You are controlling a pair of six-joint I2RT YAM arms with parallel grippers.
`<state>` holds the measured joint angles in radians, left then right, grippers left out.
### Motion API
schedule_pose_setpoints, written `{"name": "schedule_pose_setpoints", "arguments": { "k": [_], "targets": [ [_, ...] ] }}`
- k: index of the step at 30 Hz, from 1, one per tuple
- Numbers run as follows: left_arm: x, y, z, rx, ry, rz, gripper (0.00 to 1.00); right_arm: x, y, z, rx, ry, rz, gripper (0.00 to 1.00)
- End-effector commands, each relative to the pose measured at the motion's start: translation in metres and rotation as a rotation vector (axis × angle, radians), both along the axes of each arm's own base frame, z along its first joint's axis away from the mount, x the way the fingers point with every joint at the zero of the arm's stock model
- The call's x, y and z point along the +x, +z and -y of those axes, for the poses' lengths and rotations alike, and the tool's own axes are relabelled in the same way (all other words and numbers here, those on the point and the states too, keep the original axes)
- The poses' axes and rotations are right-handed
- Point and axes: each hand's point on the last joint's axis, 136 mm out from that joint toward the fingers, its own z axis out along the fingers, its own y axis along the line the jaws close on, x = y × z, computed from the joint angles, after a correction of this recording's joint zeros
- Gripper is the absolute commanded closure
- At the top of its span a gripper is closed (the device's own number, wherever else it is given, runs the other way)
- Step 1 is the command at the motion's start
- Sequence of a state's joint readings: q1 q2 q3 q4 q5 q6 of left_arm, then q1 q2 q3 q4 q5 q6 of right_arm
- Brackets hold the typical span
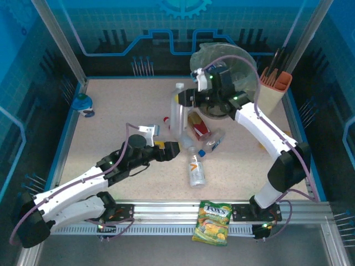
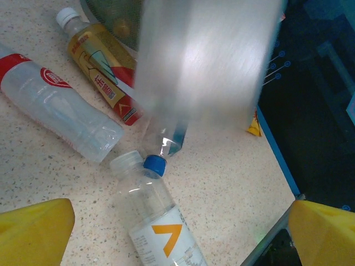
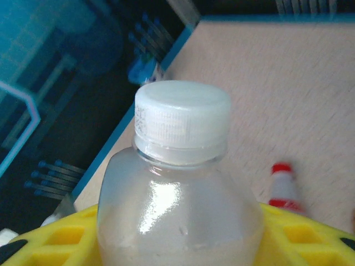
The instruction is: Put the plastic bottles in the bin
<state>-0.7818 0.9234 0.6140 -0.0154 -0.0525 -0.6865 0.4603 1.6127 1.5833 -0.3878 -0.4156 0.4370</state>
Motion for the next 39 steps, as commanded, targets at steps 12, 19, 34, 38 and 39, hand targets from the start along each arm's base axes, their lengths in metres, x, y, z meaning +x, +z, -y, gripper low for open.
{"name": "schedule_pose_setpoints", "arguments": {
  "k": [12,19,34,38,39],
  "targets": [
    [-0.010,-0.046,0.017,0.123,0.011,-0.174,0.01,0.063,0.143,0.141,-0.050,-0.417,0.458,0.56],
    [-0.015,-0.049,0.034,0.135,-0.029,-0.181,0.01,0.093,0.169,0.184,0.023,-0.533,0.507,0.56],
    [-0.024,-0.057,0.012,0.157,0.022,-0.193,0.01,0.162,0.115,0.178,-0.341,-0.521,0.496,0.61],
    [-0.026,-0.058,0.006,0.163,0.035,-0.195,0.01,0.173,0.078,0.164,-0.436,-0.457,0.418,0.62],
    [-0.026,-0.058,0.006,0.165,0.035,-0.196,0.01,0.174,0.070,0.159,-0.453,-0.441,0.400,0.62]
  ]
}}
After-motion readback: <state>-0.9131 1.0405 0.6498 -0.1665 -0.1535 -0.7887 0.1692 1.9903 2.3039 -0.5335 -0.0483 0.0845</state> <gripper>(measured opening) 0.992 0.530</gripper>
